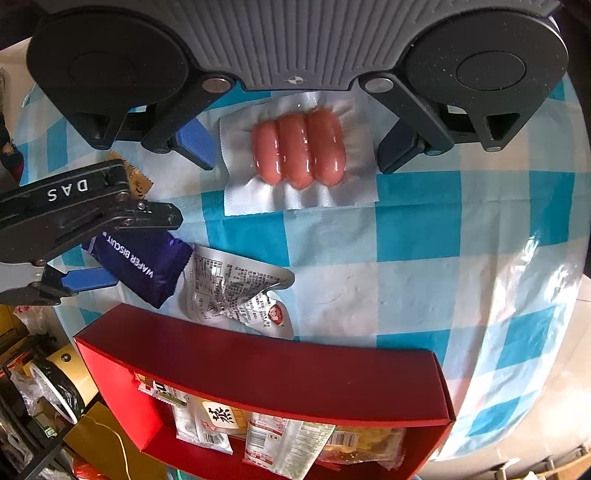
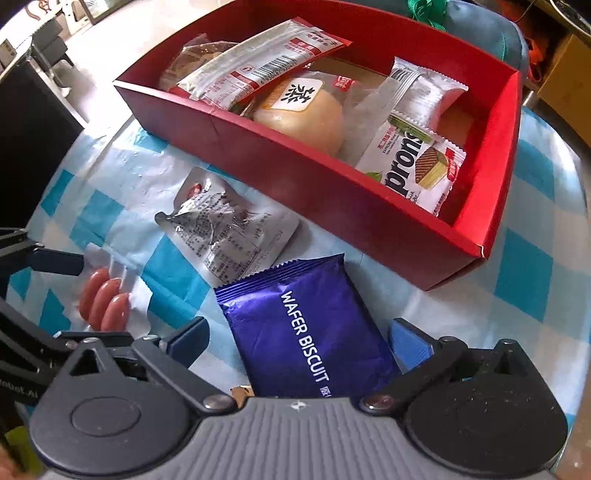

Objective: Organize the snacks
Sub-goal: 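Close the left tool on the sausage pack while the right tool grasps the purple wafer biscuit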

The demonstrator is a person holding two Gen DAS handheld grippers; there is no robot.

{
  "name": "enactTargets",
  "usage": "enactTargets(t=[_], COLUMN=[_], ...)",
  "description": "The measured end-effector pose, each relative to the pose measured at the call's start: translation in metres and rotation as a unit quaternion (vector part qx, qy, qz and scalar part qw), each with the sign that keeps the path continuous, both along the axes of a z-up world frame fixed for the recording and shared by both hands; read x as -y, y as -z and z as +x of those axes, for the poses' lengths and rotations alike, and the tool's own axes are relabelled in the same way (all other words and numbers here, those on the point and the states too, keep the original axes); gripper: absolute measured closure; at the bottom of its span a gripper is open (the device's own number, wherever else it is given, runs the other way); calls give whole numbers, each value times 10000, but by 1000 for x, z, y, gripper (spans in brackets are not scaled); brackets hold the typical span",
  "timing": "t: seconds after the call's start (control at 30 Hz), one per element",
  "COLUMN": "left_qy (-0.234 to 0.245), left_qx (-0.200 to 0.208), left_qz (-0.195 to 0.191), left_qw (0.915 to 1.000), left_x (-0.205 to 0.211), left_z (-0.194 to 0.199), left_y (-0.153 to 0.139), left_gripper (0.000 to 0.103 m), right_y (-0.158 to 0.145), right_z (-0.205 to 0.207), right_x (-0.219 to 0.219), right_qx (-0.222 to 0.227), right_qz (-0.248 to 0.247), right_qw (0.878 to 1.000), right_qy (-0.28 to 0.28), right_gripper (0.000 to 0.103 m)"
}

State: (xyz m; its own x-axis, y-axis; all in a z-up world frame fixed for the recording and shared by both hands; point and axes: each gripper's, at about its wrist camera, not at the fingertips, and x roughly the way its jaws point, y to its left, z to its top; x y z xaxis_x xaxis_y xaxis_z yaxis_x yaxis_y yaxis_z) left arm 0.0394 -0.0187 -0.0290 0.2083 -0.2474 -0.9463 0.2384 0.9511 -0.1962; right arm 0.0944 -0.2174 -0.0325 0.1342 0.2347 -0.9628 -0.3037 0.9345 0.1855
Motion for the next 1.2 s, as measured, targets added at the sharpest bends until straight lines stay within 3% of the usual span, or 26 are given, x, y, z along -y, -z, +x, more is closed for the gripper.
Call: enactTargets(t=[0.13, 0.27, 0.43, 0.6, 0.7, 0.83, 0.9, 0.97, 1.03, 1.1, 1.2], left_qy=[-27, -174, -311, -465, -278, -320, -399, -396, -379, -439, -336], left_qx=[57, 24, 1, 32, 124, 182, 184, 226, 273, 300, 459], left_qz=[121, 177, 166, 171, 257, 403, 415, 476, 534, 561, 784], left_qw=[9999, 9997, 9994, 9988, 9992, 9985, 9982, 9978, 9975, 9970, 9953], left_x=[0, -6, -14, -10, -1, 4, 6, 11, 14, 17, 26], left_z=[-1, 0, -1, 0, -1, -1, 0, -1, -2, -3, -9], left_y=[0, 1, 1, 2, 4, 8, 7, 10, 11, 14, 16], left_gripper=[7, 6, 6, 4, 2, 1, 0, 0, 1, 0, 0], right_y=[-2, -12, -18, -18, -15, -10, -10, -6, -4, 1, 3], right_z=[-6, -21, -44, -43, -40, -35, -31, -27, -25, -21, -15], right_x=[-12, -16, -22, -20, -16, -15, -11, -8, -7, -6, 1], right_qx=[103, 56, 39, 136, 75, 135, 140, 76, 60, 38, 18], right_qz=[-407, -412, -421, -552, -438, -493, -468, -534, -513, -665, -494], right_qw=[9991, 9987, 9983, 9959, 9954, 9945, 9936, 9938, 9938, 9925, 9896], right_qy=[50, 294, 410, 709, 853, 912, 1018, 975, 981, 1021, 1350], right_gripper=[16, 39, 41, 40, 40, 34, 29, 18, 16, 3, 3])
